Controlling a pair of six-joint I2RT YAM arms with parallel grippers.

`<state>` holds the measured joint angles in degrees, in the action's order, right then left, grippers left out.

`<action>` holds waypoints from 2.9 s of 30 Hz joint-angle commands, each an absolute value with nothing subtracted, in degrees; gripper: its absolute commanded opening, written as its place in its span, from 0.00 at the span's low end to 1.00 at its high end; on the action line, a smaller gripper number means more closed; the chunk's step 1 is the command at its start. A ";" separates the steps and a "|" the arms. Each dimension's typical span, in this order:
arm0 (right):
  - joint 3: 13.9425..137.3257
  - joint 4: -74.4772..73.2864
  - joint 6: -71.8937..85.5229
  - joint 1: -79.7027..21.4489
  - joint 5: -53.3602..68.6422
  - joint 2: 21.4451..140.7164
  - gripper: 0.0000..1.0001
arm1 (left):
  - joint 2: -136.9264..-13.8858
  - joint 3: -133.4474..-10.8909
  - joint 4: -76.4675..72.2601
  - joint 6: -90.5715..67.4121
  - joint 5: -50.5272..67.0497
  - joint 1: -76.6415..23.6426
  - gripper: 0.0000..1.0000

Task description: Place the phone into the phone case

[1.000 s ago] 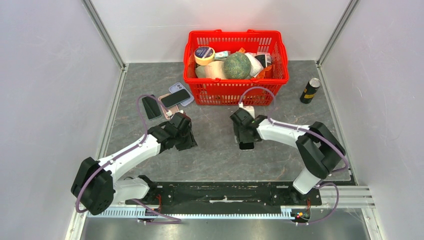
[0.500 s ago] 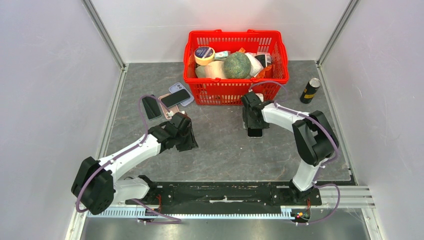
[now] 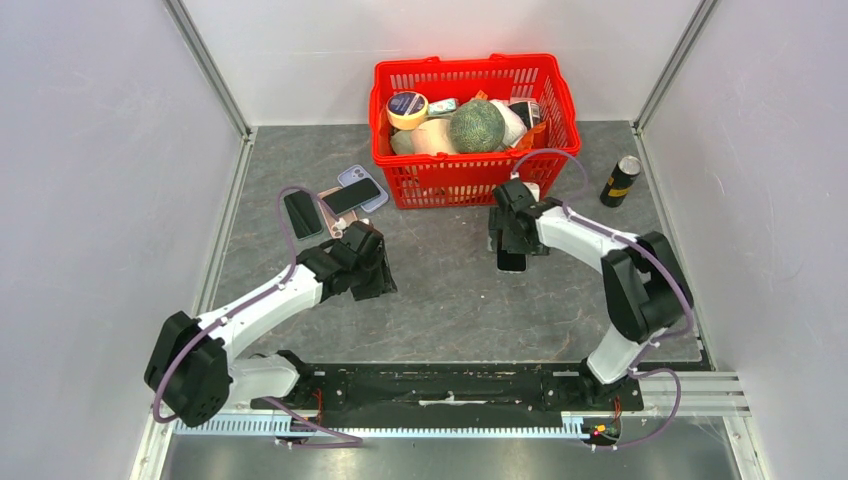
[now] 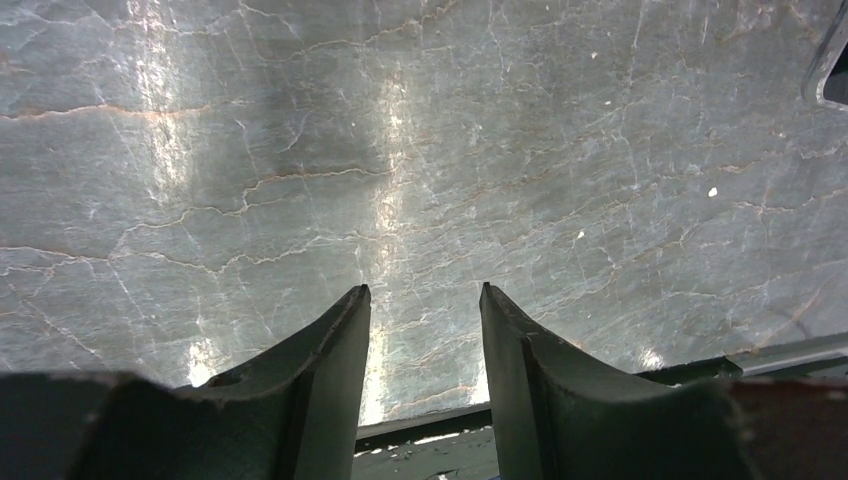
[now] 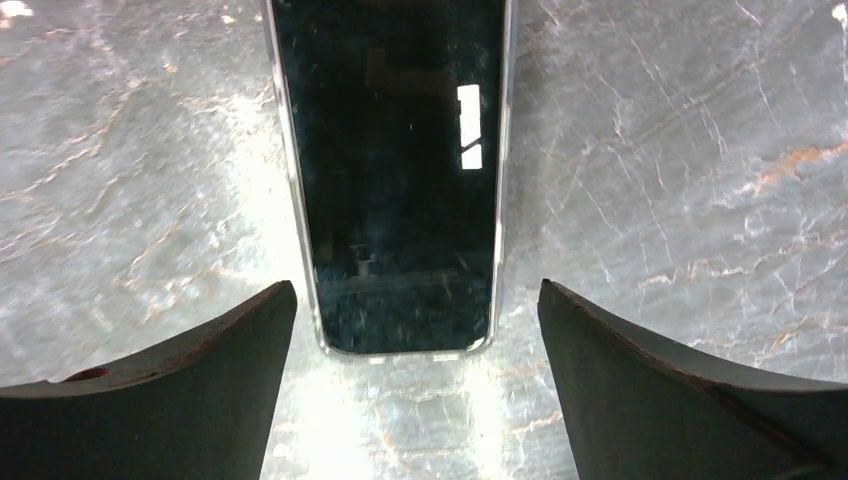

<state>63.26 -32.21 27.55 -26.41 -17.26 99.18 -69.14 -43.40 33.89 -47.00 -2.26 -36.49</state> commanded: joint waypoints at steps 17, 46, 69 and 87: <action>43.81 -18.60 34.31 -26.78 -2.78 70.72 0.97 | -83.45 -60.28 31.50 -50.21 -12.99 -14.55 0.52; 42.19 -16.11 34.54 -26.80 2.13 72.31 0.97 | -106.38 -68.93 31.31 -45.96 -12.22 -4.98 0.24; 42.80 -16.21 34.02 -26.79 2.33 74.51 0.97 | -84.49 -46.74 29.15 -48.10 -6.47 -19.56 0.02; 42.98 -16.15 33.79 -26.76 1.23 76.11 0.97 | -87.33 -48.18 25.93 -63.49 -11.26 -54.48 0.02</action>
<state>42.02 -17.61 34.44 -26.52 1.69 75.70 -84.16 -43.86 27.59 -59.07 -8.47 -50.50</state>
